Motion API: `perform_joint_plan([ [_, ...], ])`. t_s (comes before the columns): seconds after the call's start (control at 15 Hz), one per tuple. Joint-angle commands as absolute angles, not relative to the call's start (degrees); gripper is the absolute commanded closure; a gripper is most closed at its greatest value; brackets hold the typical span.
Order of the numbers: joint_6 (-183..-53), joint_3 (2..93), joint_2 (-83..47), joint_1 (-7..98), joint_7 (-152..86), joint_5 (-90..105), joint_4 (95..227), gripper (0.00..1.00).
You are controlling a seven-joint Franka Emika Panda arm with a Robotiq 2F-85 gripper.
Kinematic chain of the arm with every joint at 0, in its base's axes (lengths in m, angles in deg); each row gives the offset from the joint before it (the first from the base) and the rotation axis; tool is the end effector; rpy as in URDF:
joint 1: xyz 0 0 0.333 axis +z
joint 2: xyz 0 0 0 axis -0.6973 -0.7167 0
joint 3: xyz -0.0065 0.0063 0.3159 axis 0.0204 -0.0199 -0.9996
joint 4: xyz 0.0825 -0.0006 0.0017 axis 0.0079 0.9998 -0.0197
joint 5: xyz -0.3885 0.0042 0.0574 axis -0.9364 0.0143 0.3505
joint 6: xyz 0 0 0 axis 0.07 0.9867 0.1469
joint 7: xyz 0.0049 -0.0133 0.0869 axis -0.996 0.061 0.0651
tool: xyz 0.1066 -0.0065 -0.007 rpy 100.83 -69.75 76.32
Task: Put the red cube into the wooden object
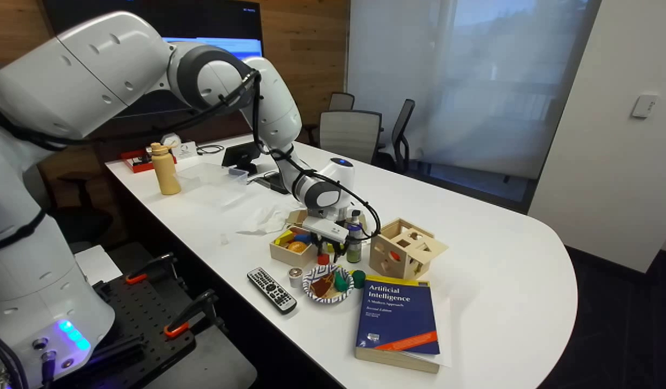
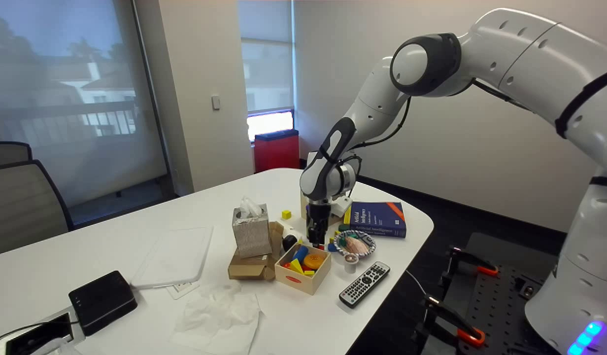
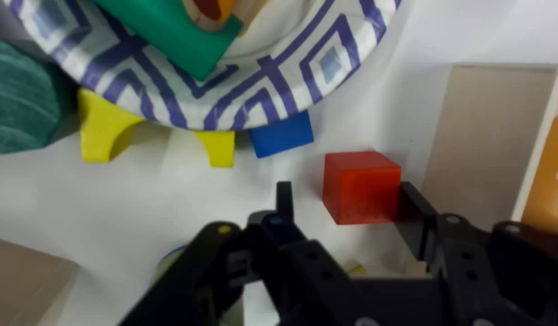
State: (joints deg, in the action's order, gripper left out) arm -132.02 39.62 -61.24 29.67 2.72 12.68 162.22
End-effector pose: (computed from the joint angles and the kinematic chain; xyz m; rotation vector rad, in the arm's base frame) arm 0.6282 -0.1183 0.0024 -3.0026 -0.4393 0.0646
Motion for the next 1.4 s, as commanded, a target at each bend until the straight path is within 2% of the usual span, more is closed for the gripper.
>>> perform_joint_plan([
  [0.0, -129.3, 39.1, -62.1, 29.4, 0.9, 11.1, 160.6, 0.69],
  [0.2, -129.0, 38.9, -62.2, 29.3, 1.0, 11.3, 160.6, 0.9],
  [0.67, -125.2, 38.3, -57.1, 29.4, 0.0, 12.1, 163.5, 0.9],
  [1.33, -107.0, 40.5, -40.3, 28.4, -4.2, 14.3, 165.1, 0.9],
])
